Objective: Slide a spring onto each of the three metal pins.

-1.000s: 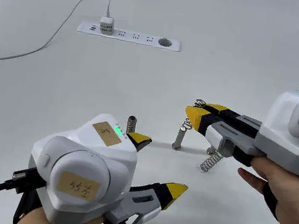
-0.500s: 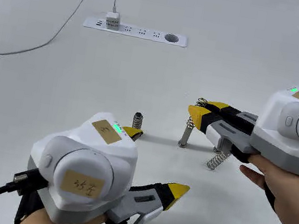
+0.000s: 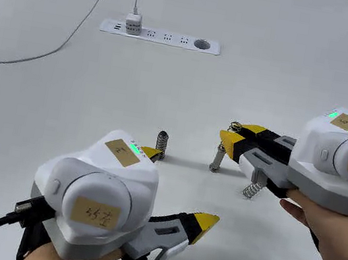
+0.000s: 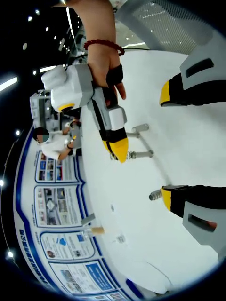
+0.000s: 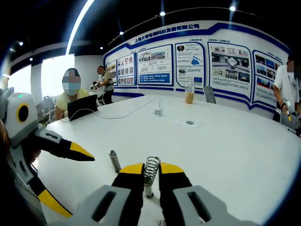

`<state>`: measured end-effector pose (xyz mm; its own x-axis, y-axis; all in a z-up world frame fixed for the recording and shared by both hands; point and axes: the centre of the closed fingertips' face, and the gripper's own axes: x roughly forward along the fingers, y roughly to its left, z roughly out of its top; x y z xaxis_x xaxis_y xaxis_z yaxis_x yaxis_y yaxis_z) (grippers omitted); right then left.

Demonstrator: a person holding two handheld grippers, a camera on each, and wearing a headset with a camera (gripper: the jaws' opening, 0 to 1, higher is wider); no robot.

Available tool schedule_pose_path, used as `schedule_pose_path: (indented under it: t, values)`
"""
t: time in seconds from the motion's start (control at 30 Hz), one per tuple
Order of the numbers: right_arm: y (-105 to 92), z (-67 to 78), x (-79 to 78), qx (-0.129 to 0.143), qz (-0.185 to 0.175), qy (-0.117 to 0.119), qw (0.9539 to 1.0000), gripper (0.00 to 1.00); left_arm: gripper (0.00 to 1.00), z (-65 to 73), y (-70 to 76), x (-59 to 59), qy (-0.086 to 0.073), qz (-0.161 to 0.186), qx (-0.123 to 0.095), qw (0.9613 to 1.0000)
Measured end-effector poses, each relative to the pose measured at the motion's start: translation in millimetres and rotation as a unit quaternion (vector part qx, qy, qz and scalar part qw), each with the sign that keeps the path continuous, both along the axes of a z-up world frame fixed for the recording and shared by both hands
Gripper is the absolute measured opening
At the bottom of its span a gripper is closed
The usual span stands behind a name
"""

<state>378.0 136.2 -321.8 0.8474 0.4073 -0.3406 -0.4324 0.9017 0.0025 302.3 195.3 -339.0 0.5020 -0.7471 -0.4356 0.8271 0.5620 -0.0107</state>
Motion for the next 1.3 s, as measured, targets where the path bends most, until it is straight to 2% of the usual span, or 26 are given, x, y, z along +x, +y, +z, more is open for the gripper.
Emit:
schedule_pose_path:
  t: [0.3,0.4,0.5,1.3]
  values:
    - [4.7,-5.6,0.1,-0.021,0.005,0.002,0.9998,0.12,0.69,-0.5,2.1,1.4,0.002,0.003,0.0,1.0]
    - [4.4,-9.3,-2.4,-0.044,0.006,0.001,0.999,0.12,0.69,-0.2,2.7,1.9,0.001,0.004,0.0,1.0]
    - [4.4,-15.4,-3.4,-0.053,0.006,0.007,0.9986,0.12,0.69,-0.8,2.8,2.0,0.002,0.004,0.001,1.0]
    - [2.9,-40.2,-2.1,-0.05,-0.006,0.05,0.9975,0.12,0.66,-2.5,2.7,1.7,0.005,0.004,0.001,1.0]
